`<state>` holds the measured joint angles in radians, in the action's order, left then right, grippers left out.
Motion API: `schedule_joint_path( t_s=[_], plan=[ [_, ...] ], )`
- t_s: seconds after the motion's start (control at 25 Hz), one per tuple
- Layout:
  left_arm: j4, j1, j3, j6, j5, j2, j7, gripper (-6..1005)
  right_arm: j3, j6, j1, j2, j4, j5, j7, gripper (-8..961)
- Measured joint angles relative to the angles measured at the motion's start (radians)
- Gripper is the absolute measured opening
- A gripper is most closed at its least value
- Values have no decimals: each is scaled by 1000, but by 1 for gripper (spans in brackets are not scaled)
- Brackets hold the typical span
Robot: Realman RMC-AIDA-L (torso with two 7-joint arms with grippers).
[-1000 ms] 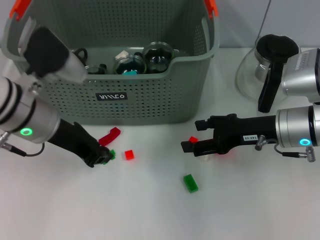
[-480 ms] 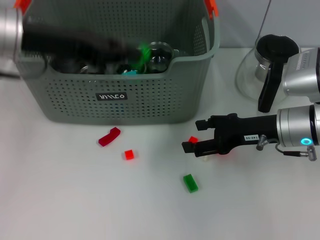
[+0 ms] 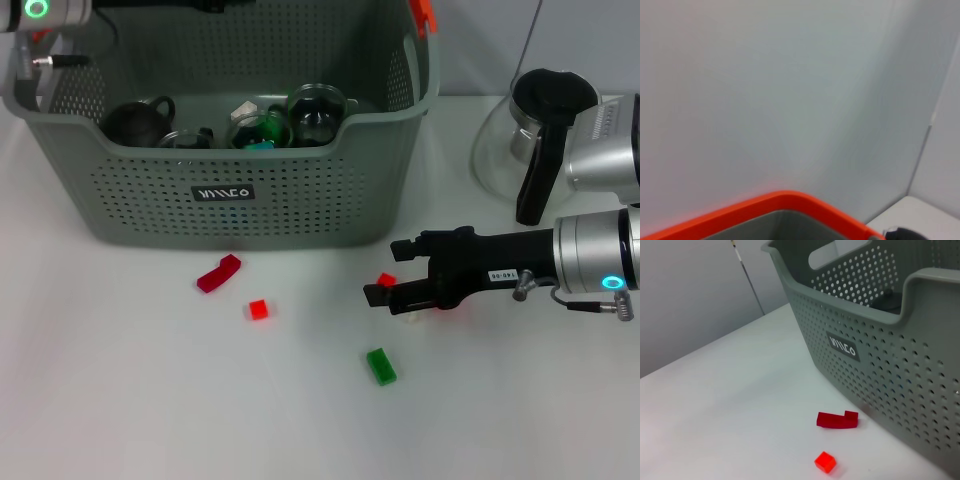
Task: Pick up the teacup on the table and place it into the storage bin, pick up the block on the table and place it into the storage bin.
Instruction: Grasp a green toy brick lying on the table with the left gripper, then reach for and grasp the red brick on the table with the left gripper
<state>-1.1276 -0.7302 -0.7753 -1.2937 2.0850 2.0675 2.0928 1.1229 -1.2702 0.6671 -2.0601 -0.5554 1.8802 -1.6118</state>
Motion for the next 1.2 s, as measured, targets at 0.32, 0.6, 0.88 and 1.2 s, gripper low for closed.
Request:
schedule_joint_path(
  t_s=[0.32,0.6,0.88,1.2],
  plan=[
    [-116,88,-15,-62,-82,27,-16,413,0,1,0,0,0,1,0,917],
    [-218,283,-18,-453,-324,82,-246,735,-6,6,-4,0,0,1,-1,917],
    [-216,397,-59,-520,-214,106,-362,923,-9,9,-4,-3,0,0,-6,916],
    [-137,386,-67,-477,25,107,-401,921,-9,27,2,-11,5,0,-10,916]
  ],
)
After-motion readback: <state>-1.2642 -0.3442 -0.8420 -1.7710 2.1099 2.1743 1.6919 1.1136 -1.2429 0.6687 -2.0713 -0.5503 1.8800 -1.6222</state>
